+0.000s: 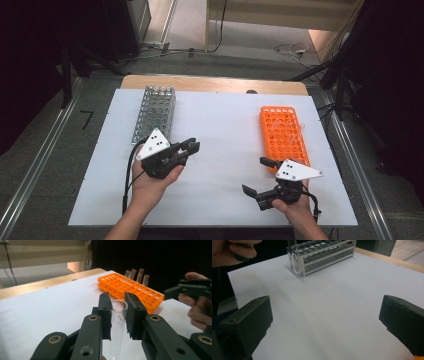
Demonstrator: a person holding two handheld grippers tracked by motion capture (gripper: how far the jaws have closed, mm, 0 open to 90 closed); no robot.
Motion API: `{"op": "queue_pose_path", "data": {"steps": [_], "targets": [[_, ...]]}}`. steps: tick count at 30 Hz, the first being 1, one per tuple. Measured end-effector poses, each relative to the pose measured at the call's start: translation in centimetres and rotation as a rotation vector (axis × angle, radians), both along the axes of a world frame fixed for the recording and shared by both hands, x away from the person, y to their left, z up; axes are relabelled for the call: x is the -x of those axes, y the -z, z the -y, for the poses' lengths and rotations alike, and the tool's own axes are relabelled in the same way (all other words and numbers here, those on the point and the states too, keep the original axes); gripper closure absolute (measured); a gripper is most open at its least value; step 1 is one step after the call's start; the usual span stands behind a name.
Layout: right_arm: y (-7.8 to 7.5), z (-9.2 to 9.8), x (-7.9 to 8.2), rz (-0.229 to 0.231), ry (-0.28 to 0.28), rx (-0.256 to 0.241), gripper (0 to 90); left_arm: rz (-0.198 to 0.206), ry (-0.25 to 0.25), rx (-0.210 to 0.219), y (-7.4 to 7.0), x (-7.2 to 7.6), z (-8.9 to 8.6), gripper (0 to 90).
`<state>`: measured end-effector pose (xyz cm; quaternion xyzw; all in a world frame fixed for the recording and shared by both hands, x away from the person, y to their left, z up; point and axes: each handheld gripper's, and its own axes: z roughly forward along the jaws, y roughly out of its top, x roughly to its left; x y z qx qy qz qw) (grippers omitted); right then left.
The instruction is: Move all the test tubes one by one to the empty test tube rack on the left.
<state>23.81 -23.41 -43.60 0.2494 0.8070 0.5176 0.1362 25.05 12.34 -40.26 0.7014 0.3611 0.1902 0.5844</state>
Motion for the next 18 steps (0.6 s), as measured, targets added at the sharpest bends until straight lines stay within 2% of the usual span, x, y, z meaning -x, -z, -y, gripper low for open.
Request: {"op": "queue_pose_path", "data": {"steps": [3, 7, 18], "targets": [[0.1, 1.3, 0.2, -0.007, 0.026, -0.008, 0.0, -0.006, -0.032, 0.009, -0.3, -1.2, -0.8, 75.1], [0.3, 2.8, 0.5, -0.016, 0.063, 0.005, 0.0, -0.005, -0.072, 0.002, -0.7, -2.7, -1.7, 75.1], [1.3, 6.3, 1.0, -0.027, 0.137, -0.013, 0.0, -0.016, -0.149, -0.008, -0.8, -6.7, -3.6, 75.1]]}}
